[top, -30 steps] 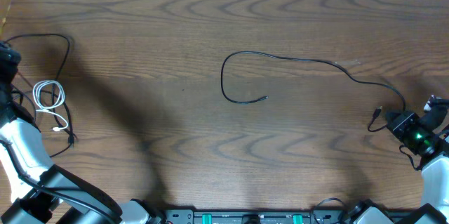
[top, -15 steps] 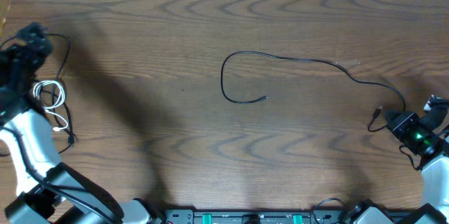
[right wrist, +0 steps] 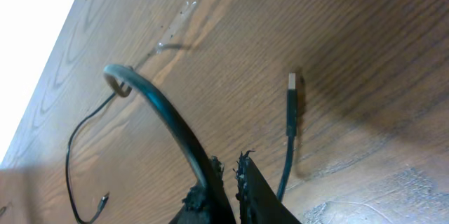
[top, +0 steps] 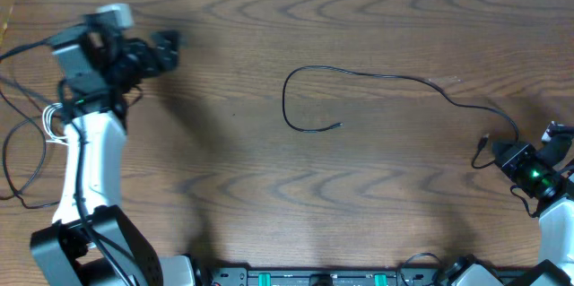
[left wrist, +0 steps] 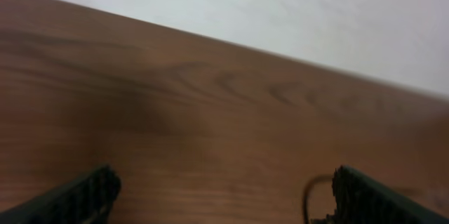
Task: Untangle cables
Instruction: 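Swing the left gripper right toward the black cable at table center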
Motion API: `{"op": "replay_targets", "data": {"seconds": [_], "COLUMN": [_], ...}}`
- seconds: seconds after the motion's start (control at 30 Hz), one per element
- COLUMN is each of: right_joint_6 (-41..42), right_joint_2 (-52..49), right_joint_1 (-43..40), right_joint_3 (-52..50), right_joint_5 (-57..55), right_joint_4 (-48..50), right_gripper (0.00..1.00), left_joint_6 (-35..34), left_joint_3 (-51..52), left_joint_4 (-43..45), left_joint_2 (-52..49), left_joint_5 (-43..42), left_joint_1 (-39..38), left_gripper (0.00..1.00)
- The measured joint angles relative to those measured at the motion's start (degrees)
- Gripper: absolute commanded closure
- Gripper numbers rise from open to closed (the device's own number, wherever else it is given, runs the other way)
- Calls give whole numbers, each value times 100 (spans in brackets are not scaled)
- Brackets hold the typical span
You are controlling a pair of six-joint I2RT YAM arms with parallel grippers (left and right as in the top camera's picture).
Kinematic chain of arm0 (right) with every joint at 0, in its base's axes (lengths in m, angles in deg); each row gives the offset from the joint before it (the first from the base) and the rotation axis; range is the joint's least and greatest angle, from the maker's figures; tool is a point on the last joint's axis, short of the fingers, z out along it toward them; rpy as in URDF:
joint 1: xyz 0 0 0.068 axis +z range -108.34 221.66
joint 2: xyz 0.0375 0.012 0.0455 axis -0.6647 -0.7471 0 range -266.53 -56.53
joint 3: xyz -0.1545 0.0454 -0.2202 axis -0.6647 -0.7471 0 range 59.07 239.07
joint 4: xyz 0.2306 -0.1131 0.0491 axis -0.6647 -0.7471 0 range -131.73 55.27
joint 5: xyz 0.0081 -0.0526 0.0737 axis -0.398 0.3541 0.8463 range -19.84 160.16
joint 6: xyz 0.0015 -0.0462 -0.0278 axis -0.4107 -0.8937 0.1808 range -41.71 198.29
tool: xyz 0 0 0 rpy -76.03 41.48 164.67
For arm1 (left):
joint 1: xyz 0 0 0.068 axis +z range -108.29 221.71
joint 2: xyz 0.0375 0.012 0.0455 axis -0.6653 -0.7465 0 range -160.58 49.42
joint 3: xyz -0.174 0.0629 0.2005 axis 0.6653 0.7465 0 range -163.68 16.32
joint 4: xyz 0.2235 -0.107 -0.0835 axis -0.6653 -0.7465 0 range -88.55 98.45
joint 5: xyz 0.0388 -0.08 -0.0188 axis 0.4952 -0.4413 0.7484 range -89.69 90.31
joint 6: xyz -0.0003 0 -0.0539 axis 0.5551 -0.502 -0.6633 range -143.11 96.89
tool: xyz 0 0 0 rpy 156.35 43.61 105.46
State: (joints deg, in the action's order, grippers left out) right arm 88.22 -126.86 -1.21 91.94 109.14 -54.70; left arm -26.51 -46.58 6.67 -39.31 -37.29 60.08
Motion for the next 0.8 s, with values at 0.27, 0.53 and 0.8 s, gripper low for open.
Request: {"op": "replay_targets", "data": {"seconds": [0.27, 0.53, 0.8], "right_joint_6": [0, -2, -7], "right_joint_2": [0, 0, 0], "right_joint_1": [0, 0, 0], "right_joint_3": [0, 0, 0], "right_joint_5": [0, 0, 0], "right_joint_4": [-2, -2, 0], "right_gripper": [92, 97, 96], "left_joint_6": [839, 1563, 1834], "left_joint_3": [37, 46, 52], "left_joint_4": [-695, -964, -977], "left_joint_2": [0, -323, -1270], "left_joint_5": [2, 0, 2], "left_joint_1": [-1043, -1770, -2358], "left_gripper": [2, 2, 2]}}
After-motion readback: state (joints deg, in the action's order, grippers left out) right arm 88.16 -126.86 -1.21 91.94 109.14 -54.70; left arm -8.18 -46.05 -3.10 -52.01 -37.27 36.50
